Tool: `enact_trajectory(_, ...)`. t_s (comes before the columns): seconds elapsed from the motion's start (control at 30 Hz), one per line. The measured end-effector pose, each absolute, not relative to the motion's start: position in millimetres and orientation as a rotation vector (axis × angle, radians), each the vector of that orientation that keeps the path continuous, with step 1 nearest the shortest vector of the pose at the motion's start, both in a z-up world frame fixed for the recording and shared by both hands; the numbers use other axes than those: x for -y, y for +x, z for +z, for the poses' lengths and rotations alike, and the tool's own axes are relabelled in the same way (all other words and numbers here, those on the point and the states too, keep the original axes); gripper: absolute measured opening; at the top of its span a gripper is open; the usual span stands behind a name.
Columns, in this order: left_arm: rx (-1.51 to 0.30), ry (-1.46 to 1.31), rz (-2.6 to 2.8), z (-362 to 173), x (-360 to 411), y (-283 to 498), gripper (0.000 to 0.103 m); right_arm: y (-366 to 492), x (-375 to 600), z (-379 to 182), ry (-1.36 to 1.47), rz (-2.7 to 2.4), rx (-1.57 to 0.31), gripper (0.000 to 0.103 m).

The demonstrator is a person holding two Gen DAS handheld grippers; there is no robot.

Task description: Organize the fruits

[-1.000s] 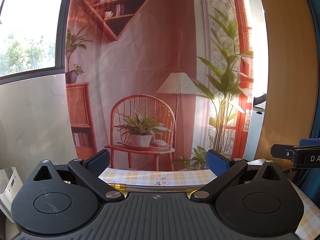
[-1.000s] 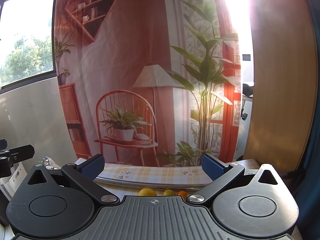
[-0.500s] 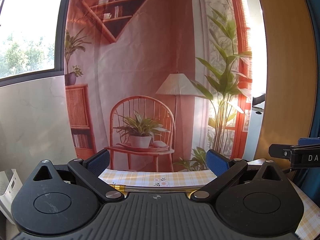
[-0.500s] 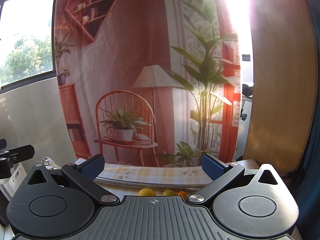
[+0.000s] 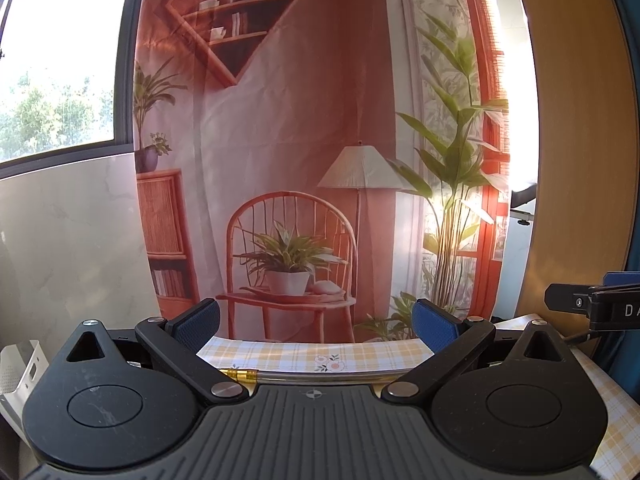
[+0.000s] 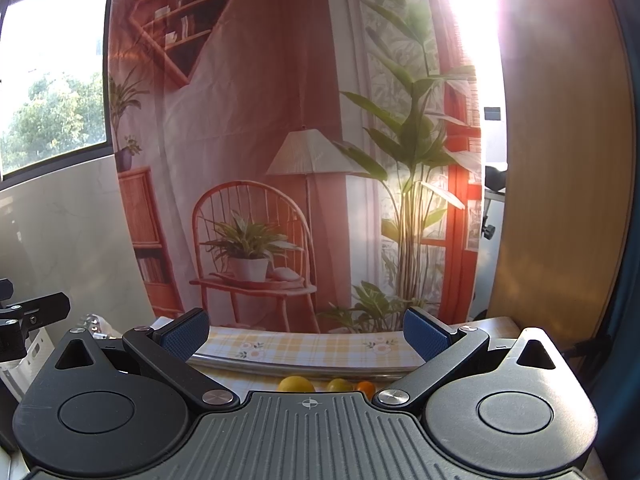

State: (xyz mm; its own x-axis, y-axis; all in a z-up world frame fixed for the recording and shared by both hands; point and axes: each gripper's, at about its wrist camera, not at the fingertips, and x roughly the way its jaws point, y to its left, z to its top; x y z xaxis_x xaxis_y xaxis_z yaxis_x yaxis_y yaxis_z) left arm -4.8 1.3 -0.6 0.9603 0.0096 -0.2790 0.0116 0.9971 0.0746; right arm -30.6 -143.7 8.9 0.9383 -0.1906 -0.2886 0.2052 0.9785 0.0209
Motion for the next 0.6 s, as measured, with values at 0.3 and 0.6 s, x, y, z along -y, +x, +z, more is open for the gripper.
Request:
enact_trajectory(0.3,-0.286,0.071,-0.001,-0.8,-1.3,-4.9,0.103,-30.3,144.2,9.3,0.052,-0.202,-0.291,0.103)
enact_trajectory(0.6,-0.292,0.067,-0.002,-1.7,-0.5,-4.6,0.103,-30.3,144.0,8.4,0.053,-0.203,-0.293,0.103)
